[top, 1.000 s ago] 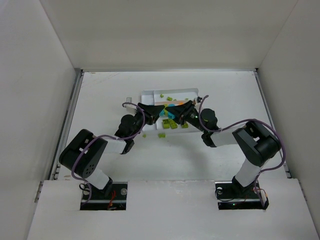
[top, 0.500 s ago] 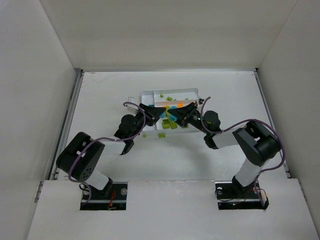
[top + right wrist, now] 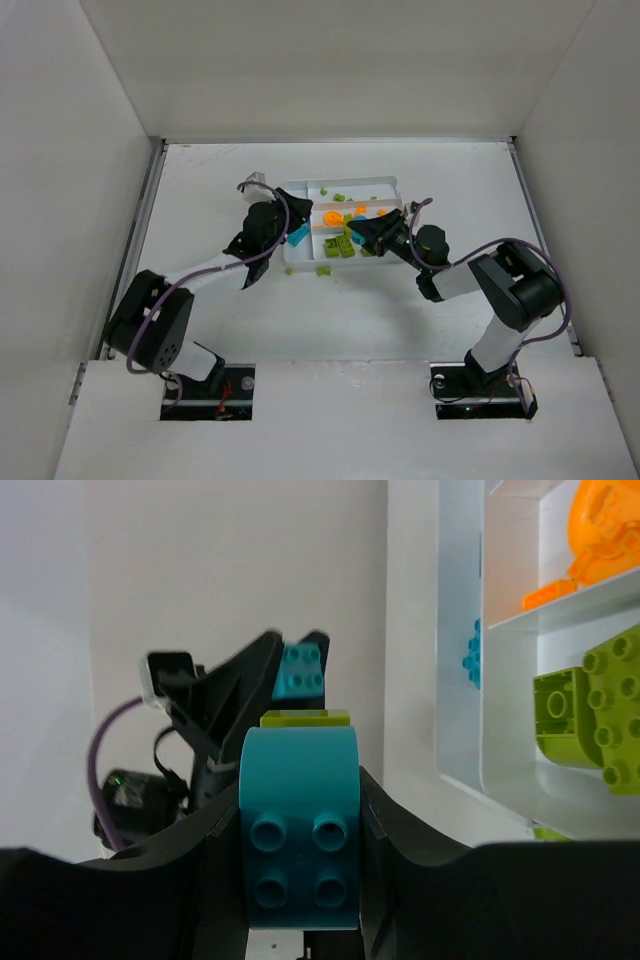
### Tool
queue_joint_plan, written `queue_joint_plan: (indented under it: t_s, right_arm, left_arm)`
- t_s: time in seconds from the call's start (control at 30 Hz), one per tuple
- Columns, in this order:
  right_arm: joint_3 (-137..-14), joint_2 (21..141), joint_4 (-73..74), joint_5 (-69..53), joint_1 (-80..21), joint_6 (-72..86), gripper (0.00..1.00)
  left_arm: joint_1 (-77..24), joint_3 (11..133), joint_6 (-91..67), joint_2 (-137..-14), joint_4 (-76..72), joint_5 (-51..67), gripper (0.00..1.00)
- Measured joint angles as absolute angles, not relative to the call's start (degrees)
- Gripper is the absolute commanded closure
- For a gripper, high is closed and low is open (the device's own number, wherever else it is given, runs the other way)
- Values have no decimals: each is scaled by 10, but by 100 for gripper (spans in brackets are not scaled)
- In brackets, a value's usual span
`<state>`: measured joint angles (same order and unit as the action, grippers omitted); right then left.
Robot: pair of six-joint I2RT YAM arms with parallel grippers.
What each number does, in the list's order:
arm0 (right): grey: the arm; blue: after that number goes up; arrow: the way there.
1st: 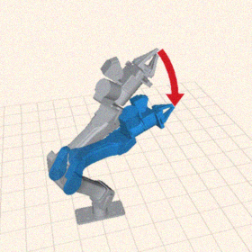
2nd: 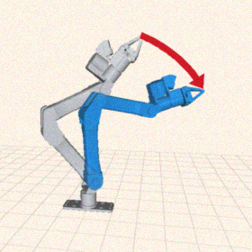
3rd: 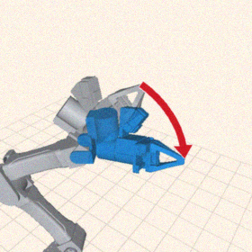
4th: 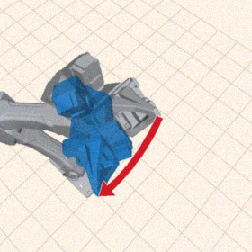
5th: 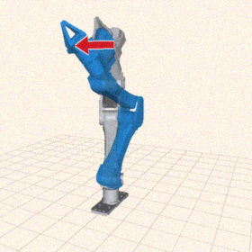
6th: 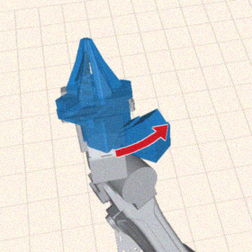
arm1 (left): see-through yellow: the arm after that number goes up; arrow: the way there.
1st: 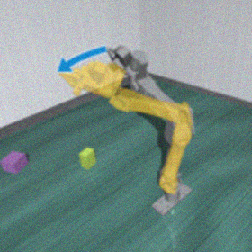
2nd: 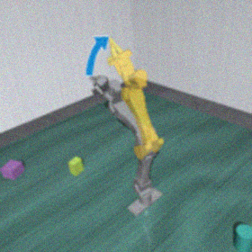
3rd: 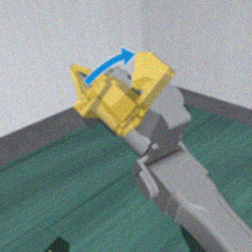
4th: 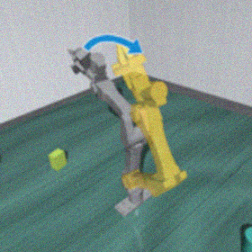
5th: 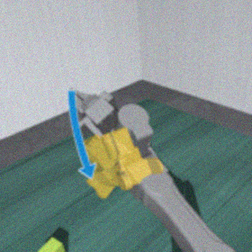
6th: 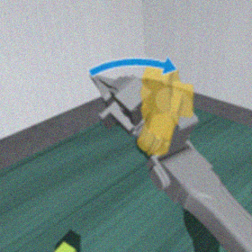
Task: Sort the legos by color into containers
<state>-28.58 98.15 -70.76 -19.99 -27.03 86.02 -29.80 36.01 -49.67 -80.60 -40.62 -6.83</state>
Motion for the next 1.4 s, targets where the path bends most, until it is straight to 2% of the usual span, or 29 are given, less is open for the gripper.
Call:
queue_joint_plan:
  t_s: [0.27,0.47,0.67,0.77,0.9,1.07,1.23,1.4]
  right_arm:
    - [-280,933,-628,-195,-276,777,75]
    - [-285,851,-497,-166,-301,672,74]
    - [-296,797,-402,-136,-316,589,74]
    - [-296,792,-381,-130,-316,568,74]
    - [-296,795,-359,-125,-316,555,74]
    - [-299,795,-347,-124,-316,547,74]
    - [-306,789,-338,-124,-315,546,72]
    - [-324,788,-338,-131,-307,564,70]
  left_arm:
    - [-291,491,-406,-982,-337,-129,72]
    - [-292,550,-359,-1047,-297,-183,70]
    - [-293,596,-332,-1074,-291,-206,55]
    - [-292,602,-326,-1074,-290,-211,50]
    - [-291,605,-318,-1074,-289,-215,50]
    - [-294,598,-320,-1060,-286,-212,58]
    - [-317,515,-372,-948,-283,-169,57]
    - [-347,418,-481,-830,-319,-98,50]
